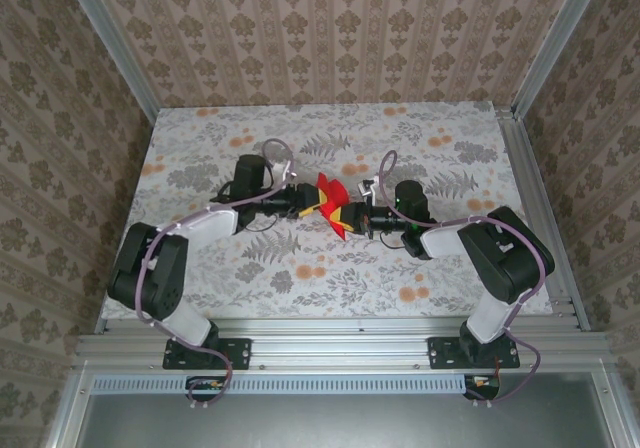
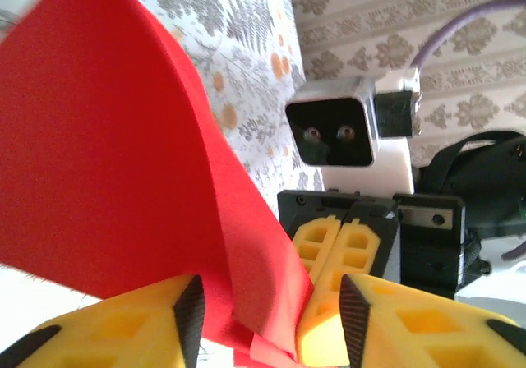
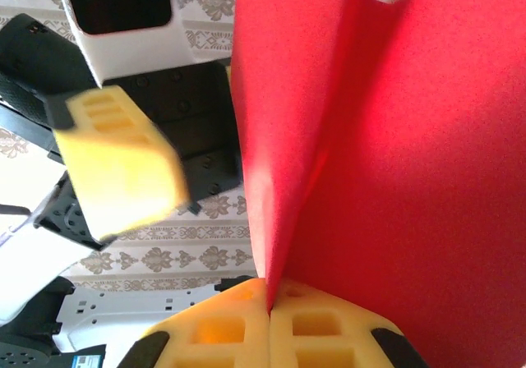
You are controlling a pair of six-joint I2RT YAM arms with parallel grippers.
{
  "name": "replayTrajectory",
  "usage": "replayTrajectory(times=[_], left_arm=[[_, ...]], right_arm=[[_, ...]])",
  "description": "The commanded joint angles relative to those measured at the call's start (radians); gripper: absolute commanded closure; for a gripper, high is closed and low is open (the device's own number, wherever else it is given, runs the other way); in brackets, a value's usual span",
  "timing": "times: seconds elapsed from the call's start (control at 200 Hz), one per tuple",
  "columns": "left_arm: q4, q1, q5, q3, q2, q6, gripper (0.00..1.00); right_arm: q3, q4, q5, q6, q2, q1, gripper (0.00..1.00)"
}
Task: Fold a paper plane with a square sheet of paper (pick it up from the middle)
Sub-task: Turn over the paper at the center of the table.
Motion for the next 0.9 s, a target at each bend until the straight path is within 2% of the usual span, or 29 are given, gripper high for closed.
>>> replayTrajectory(times=[0.0,0.15,0.315,0.325,0.435,0.54,0.705,0.895], left_arm=[[-0.199,0.014,-0.088,0.046,-0.111,0.109,0.37],[-0.254,0.010,-0.155,-0.005,-0.216,0.087,0.26],[-0.035,-0.025,-0.187,-0.154,-0.288,-0.103,0.22],[-0.023,-0.048,-0.191,-0.161,-0.290,-0.113,0.22],[0.012,-0.103,-0.248,-0.193,-0.303,-0.173,0.20],[0.143,-0.148,-0.291,-0.245,-0.310,-0.282,0.19],[0.258,-0.192,-0.364,-0.277,-0.282,-0.356,0.16],[0.251,-0.198,-0.398,-0.264,-0.236,-0.376,0.15]], right_arm=[[0.018,-0.026,-0.020,-0.029,-0.021,-0.006,0.95],[0.038,-0.043,-0.013,-0.036,-0.016,-0.003,0.95],[0.055,-0.043,-0.003,-0.030,-0.023,0.004,0.95],[0.055,-0.044,-0.002,-0.030,-0.024,0.004,0.95],[0.060,-0.045,0.002,-0.027,-0.026,0.011,0.96],[0.057,-0.046,0.009,-0.027,-0.029,0.014,0.96],[0.060,-0.042,0.016,-0.023,-0.031,0.025,0.96],[0.051,-0.033,0.018,-0.016,-0.046,0.025,0.96]])
